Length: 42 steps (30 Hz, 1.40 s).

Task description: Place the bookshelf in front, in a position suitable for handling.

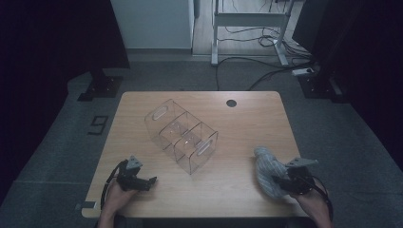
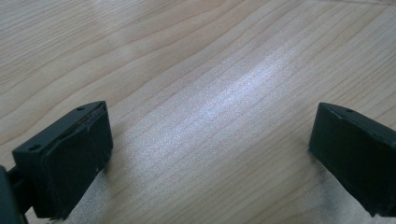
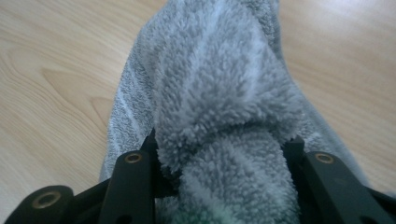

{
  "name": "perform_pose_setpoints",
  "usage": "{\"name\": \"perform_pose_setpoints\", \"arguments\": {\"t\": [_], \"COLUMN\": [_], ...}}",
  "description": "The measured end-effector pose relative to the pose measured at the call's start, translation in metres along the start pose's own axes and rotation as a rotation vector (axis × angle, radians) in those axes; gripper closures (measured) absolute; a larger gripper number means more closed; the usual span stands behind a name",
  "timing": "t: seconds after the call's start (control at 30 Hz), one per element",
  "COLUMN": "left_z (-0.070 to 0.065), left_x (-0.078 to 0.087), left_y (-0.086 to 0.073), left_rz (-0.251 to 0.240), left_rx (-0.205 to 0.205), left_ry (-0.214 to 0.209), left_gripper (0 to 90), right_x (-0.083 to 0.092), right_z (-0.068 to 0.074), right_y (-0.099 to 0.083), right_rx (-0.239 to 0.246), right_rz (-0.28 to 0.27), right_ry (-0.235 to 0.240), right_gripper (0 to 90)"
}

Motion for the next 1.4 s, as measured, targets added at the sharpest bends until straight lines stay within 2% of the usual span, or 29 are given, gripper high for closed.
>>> {"name": "perform_pose_setpoints", "arguments": {"t": [0.23, 0.33, 0.5, 0.67, 0.8, 0.97, 1.1, 1.4], "left_z": [0.0, 0.0, 0.0, -0.001, -0.001, -0.001, -0.001, -0.001], "left_x": [0.0, 0.0, 0.0, 0.0, 0.0, 0.0, 0.0, 0.0], "left_y": [0.0, 0.0, 0.0, 0.0, 0.0, 0.0, 0.0, 0.0], "left_rz": [0.001, 0.001, 0.002, 0.002, 0.001, 0.002, 0.002, 0.002], "left_rx": [-0.002, -0.001, 0.003, 0.004, 0.006, 0.005, 0.005, 0.005], "left_ry": [0.004, 0.004, 0.007, 0.008, 0.008, 0.009, 0.009, 0.009], "left_gripper": [0.0, 0.0, 0.0, 0.0, 0.0, 0.0, 0.0, 0.0], "right_x": [-0.015, -0.014, -0.007, 0.002, 0.01, 0.015, 0.017, 0.021], "right_z": [0.0, 0.001, 0.002, 0.003, 0.004, 0.007, 0.012, 0.027], "right_y": [-0.008, -0.007, -0.004, 0.001, 0.006, 0.016, 0.025, 0.051], "right_rx": [0.008, 0.021, 0.031, 0.029, 0.039, 0.043, 0.063, 0.102], "right_rz": [0.044, 0.04, 0.039, 0.001, -0.036, -0.078, -0.096, -0.122], "right_ry": [0.009, 0.024, 0.049, 0.069, 0.07, 0.1, 0.096, 0.124], "right_gripper": [43.0, 34.7, 26.4, 14.0, 11.1, 1.1, 0.0, 0.0]}}
Point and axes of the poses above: each handheld gripper's, and its own axes: x roughly backward along the jaws, y roughly out of its top, z roughly to its left, the point moved 5 cm from there along -x, roughly forward along the jaws, and after that the axes turned 13 degrees about z, right-handed, at the moved point
